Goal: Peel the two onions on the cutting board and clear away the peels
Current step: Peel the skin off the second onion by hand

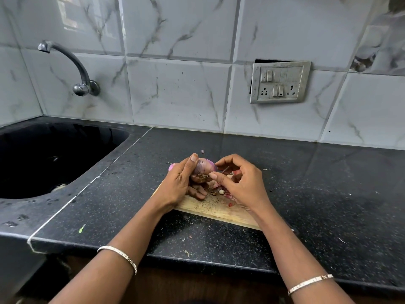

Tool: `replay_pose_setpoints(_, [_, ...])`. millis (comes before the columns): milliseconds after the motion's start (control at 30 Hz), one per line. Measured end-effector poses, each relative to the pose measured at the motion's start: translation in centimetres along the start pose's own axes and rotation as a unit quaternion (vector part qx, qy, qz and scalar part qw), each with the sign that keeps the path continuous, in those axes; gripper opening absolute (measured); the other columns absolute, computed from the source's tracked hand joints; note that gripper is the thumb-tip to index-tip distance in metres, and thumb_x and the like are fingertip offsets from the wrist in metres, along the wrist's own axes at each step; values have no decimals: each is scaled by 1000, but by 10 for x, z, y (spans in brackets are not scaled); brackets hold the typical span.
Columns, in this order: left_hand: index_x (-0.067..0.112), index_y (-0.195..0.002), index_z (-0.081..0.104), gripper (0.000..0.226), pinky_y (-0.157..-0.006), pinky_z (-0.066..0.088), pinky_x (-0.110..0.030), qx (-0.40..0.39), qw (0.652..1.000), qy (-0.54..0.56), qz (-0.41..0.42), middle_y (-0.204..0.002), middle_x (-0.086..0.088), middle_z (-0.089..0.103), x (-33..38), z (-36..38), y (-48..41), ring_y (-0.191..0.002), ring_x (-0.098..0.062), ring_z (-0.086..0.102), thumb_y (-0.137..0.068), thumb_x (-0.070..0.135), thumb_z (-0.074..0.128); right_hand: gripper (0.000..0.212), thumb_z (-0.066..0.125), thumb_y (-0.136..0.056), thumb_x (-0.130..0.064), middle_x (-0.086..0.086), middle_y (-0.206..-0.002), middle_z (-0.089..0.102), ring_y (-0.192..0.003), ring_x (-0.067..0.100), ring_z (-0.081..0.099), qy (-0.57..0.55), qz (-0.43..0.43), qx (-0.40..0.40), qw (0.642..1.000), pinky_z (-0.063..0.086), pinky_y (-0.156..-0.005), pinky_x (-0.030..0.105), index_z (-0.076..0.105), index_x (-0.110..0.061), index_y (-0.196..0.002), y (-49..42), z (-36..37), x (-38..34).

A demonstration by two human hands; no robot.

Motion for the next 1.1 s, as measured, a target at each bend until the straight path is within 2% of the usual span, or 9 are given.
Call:
replay_pose_setpoints(233, [16, -118, 69, 53, -61, 64, -38, -9, 1000, -16, 17, -102, -16, 76, 6, 4, 2, -67, -32, 71, -103, 54, 35, 12, 82, -82, -14, -6, -84, 73, -78, 9, 68, -15, 14, 3, 1000, 51, -67, 20, 72, -16, -89, 1, -1, 3])
replay_pose_setpoints(300, [16, -118, 68, 53, -61, 64, -38, -12, 1000, -20, 20, -104, -17, 75, 6, 4, 3, -67, -33, 70, -103, 54, 35, 12, 82, -82, -12, -7, -83, 73, -76, 7, 67, -17, 15, 2, 1000, 49, -66, 17, 72, -15, -87, 1, 0, 3])
replay_pose_setpoints(433, [14, -120, 67, 51, -64, 64, -44, -12, 999, -35, 23, -106, -14, 75, 4, 2, 2, -68, -35, 70, -106, 51, 35, 11, 81, -82, -11, -5, -84, 71, -78, 9, 66, -18, 15, -1, 1000, 49, -66, 20, 71, -16, -85, 0, 1, 5])
replay_pose_setpoints(567, [13, -122, 66, 50, -72, 62, -55, -10, 998, -51, 24, -105, -14, 74, 2, 1, 2, -70, -35, 71, -106, 50, 36, 9, 77, -87, -11, -4, -88, 68, -76, 0, 59, 9, 19, -20, 1000, 38, -68, 6, 69, -15, -87, 0, 4, 7])
replay_pose_setpoints(700, [13, -121, 65, 52, -73, 61, -57, -1, 998, -53, 24, -106, -14, 74, 2, 1, 1, -70, -36, 72, -104, 53, 38, 14, 71, -90, -9, -6, -88, 62, -81, 7, 57, 40, -4, -37, 998, 38, -71, 11, 62, -19, -87, 1, 11, 4])
replay_pose_setpoints(800, [10, -121, 63, 56, -71, 62, -52, 9, 999, -41, 15, -102, -18, 74, 0, -1, 0, -70, -36, 72, -101, 57, 40, 12, 70, -89, -5, -3, -87, 60, -82, 9, 54, 62, -39, -39, 997, 37, -71, 9, 63, -14, -86, 3, 12, -7])
replay_pose_setpoints(933, [6, -124, 59, 58, -62, 63, -39, 26, 1000, 1, 5, -94, -20, 74, -4, -7, -3, -68, -33, 70, -101, 56, 40, 12, 70, -89, -8, -8, -87, 58, -76, 4, 52, 103, -66, -61, 991, 37, -69, 18, 62, -16, -86, 5, 19, -9])
replay_pose_setpoints(1000, [4, -126, 57, 59, -61, 63, -38, 35, 999, 28, 3, -91, -21, 73, -5, -10, -4, -69, -34, 69, -100, 56, 41, 12, 71, -88, -11, -10, -88, 57, -77, 2, 50, 125, -73, -75, 987, 36, -69, 21, 62, -18, -87, 6, 24, -7])
replay_pose_setpoints(1100, [4, -126, 58, 63, -60, 63, -37, 46, 998, 49, 1, -88, -21, 72, -6, -12, -5, -68, -34, 69, -99, 58, 41, 13, 74, -86, -14, -10, -87, 59, -85, 9, 51, 159, -93, -102, 977, 38, -74, 24, 62, -20, -87, 9, 33, -6])
Point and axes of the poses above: each hand's wrist, its own y-axis away from the middle knuckle, its own z-axis out of the palm, x = y × z, the point moved 10 cm from there along -y, towards the middle knuckle
